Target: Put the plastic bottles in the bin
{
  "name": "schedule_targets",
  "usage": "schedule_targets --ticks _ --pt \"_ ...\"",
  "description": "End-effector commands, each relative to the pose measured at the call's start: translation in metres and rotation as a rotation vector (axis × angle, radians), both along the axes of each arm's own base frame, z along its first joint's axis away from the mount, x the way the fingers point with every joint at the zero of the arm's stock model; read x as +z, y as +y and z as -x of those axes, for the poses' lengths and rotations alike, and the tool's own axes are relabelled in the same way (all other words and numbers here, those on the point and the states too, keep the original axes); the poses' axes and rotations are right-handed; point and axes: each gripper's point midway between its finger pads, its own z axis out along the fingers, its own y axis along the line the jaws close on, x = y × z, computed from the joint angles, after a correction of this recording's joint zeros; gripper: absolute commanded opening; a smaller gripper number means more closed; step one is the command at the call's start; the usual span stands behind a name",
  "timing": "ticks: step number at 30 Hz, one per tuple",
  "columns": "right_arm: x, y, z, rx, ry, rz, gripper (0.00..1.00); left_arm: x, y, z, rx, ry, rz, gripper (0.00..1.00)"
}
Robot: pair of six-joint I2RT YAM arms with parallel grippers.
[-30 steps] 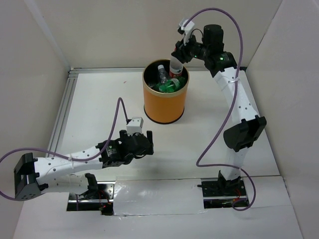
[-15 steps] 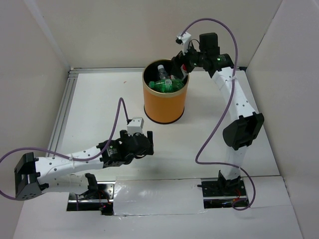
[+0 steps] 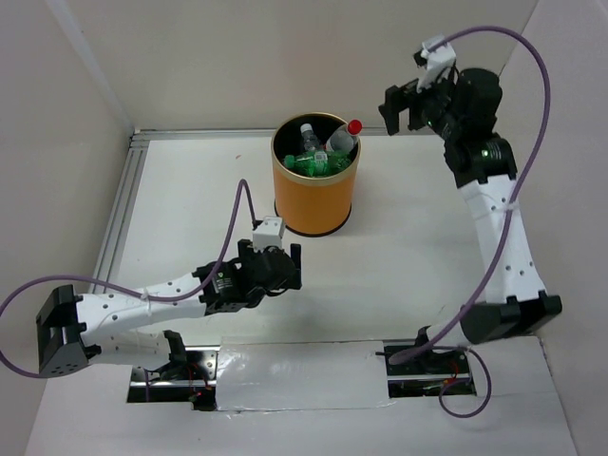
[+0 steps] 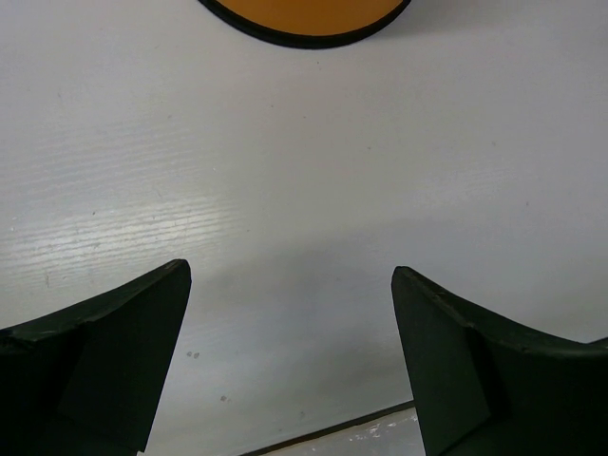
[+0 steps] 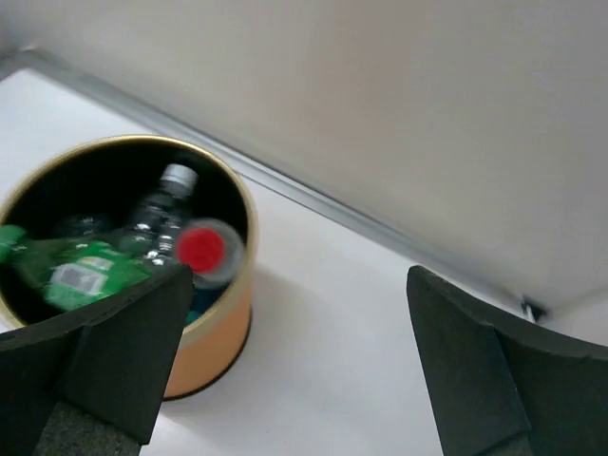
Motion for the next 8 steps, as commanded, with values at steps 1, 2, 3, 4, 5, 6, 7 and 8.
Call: schedule_targets --ticks 1,2,3,4,5,6,7,8 --pt "-0.065 -0.061 -0.005 -0.371 0.118 -0.034 1.00 0.028 -0.002 -0.011 0.010 -0.084 0.050 1.00" --pt "-0.051 -0.062 0.002 -0.371 0.081 -0.047 1.00 0.028 -0.002 -0.011 0.010 -0.084 0.050 1.00" --pt "-0.085 -0.079 0.008 -0.468 0.145 -0.025 1.00 0.032 0.001 -0.010 0.002 -0.098 0.056 1.00" --pt "-0.097 -0.093 0.016 -0.509 0.163 -0.018 1.00 0.036 0.001 -0.010 0.002 -0.103 0.067 1.00" --pt "-0.097 -0.101 0.034 -0.524 0.146 -0.026 1.00 0.035 0.008 -0.012 0.012 -0.114 0.050 1.00" --pt "-0.144 -0.110 0.045 -0.560 0.228 -0.004 1.00 0.039 0.013 -0.014 0.009 -0.131 0.050 1.00" --pt "-0.161 -0.116 0.056 -0.576 0.255 0.004 1.00 0.042 0.017 -0.016 0.012 -0.141 0.047 1.00" --pt "-0.164 -0.118 0.072 -0.565 0.244 0.004 1.00 0.043 0.022 -0.024 0.028 -0.142 0.046 1.00"
